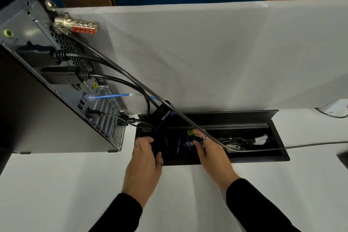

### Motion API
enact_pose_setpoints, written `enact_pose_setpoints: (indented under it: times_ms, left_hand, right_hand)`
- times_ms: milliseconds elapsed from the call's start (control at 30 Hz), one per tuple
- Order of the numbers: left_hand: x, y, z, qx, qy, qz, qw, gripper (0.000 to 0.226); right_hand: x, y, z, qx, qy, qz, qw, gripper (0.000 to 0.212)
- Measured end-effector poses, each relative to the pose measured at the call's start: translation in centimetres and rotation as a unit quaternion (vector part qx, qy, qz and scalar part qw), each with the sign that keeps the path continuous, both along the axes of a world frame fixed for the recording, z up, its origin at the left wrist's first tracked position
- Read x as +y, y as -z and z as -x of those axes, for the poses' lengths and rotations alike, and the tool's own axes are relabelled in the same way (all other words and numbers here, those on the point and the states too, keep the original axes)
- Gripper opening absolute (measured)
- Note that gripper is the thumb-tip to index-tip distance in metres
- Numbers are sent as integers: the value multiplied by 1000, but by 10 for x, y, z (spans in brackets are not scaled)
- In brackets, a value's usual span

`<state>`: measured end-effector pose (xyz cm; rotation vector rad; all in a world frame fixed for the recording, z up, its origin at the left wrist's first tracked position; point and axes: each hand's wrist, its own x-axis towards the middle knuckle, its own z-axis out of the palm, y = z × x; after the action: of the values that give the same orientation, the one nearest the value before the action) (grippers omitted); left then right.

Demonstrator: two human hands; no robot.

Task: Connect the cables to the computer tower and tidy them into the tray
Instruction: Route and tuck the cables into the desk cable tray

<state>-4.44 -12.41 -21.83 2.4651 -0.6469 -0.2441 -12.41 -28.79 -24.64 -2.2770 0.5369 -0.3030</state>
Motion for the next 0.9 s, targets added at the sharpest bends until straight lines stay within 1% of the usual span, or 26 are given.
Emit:
enact_pose_setpoints:
  times_ms: [67,100,133,167,233,300,333,400,433,467,500,567,700,767,833,900]
  left_hand:
    - [1,5,15,-129,60,25,989,28]
    - [1,9,21,-170,108,22,979,25]
    - [-2,14,25,-182,154,1,971,28]
    - [-5,18,26,-179,189,-23,965,35]
    - [-11,23,24,-170,214,-65,960,47]
    - [-18,27,23,-171,220,-98,955,50]
    - [-22,29,24,-167,220,-115,954,49]
    - [-28,30,28,-155,213,-153,952,50]
    - [-30,30,30,-148,210,-167,952,50]
    - [-32,31,31,-143,205,-179,951,50]
    - [-33,31,32,-144,199,-186,951,49]
    - [-36,31,33,-148,191,-194,951,49]
    - [-44,31,36,-166,186,-235,939,49]
    - [-48,31,38,-191,182,-247,932,46]
    - [-51,31,38,-219,184,-253,924,42]
    - [-51,30,37,-231,196,-248,920,37]
  right_hand:
    - [4,8,4,3,-23,35,999,25]
    - [6,10,6,8,-37,45,998,24]
    - [7,11,7,14,-52,43,998,24]
    - [6,10,8,19,-64,30,997,24]
    - [-2,10,6,42,-84,4,996,24]
    - [-10,8,2,69,-117,28,990,15]
    - [-14,5,-1,80,-132,36,987,14]
    - [-20,-2,-8,119,-147,-8,982,14]
    - [-22,-4,-12,144,-148,-44,977,18]
    - [-24,-6,-17,167,-143,-75,973,28]
    - [-27,-5,-21,186,-139,-86,969,35]
    - [-28,-2,-27,207,-143,-67,966,35]
    - [-26,1,-29,215,-153,-10,964,26]
    - [-25,2,-27,209,-155,10,965,20]
    - [-22,4,-22,175,-134,7,975,13]
    - [-21,6,-12,136,-90,16,986,10]
